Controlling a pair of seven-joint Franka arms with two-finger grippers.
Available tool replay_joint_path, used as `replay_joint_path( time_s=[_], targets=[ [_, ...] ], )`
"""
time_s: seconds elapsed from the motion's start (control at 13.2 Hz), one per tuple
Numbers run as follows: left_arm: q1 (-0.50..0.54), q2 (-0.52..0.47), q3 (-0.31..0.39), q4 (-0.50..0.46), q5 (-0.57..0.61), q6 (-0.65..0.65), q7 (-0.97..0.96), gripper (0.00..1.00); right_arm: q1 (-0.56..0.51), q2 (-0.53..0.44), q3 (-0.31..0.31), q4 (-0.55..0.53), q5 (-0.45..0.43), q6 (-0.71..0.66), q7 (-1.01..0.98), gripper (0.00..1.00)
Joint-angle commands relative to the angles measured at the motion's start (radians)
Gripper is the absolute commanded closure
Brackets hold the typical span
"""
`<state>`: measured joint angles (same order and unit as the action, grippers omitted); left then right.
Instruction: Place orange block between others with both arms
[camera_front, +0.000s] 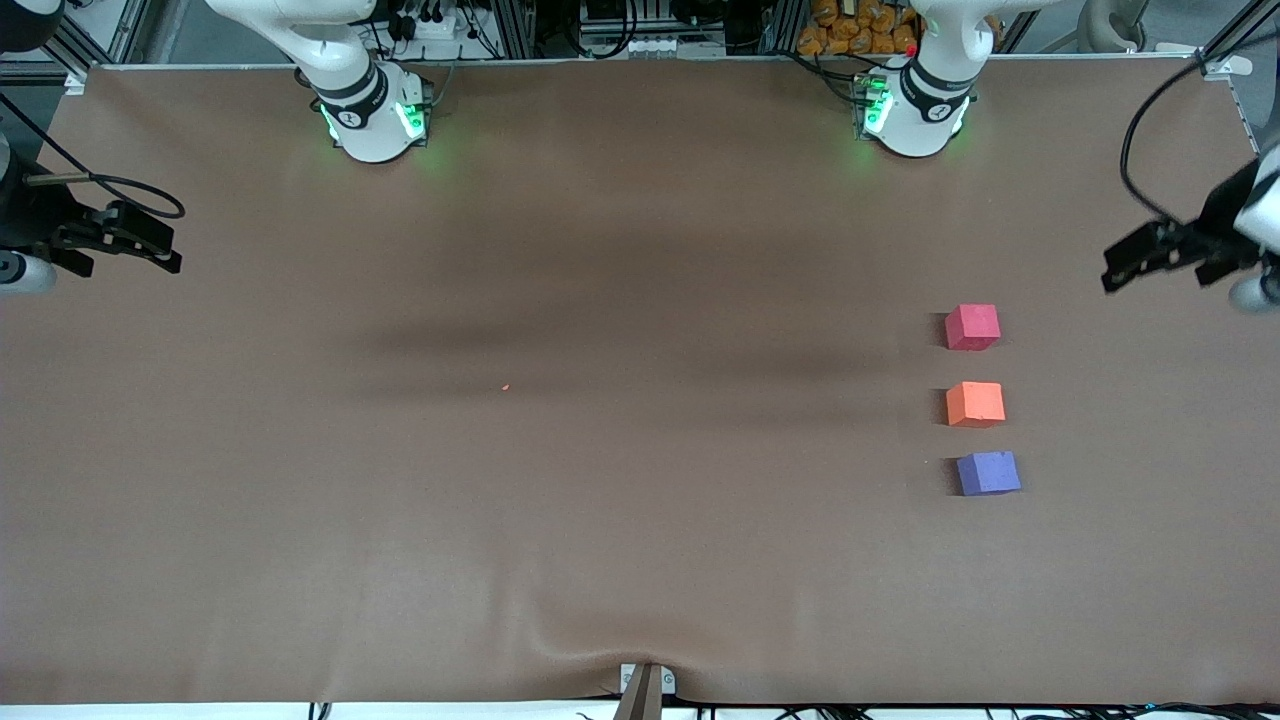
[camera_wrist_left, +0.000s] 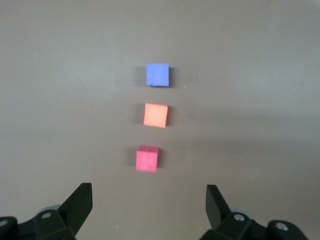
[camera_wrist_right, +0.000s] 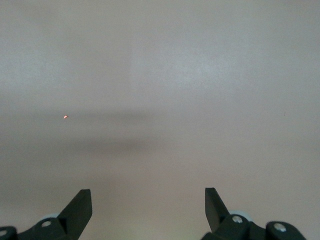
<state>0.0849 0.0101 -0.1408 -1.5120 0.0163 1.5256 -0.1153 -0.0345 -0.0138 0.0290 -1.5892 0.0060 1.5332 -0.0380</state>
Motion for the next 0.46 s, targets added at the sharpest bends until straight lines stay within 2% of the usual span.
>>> replay_joint_path(
  time_s=[0.0,0.38],
  targets=[
    [0.007,-0.065,0.001,-0.048,-0.029,-0.04,-0.017,0.0,0.01,-0.002,-0.004,0.0,-0.009,-0.001,0.02,0.0],
    [0.006,-0.058,0.004,-0.013,-0.01,-0.076,-0.012,0.0,0.01,-0.002,-0.004,0.0,-0.009,0.001,0.02,0.0]
  ],
)
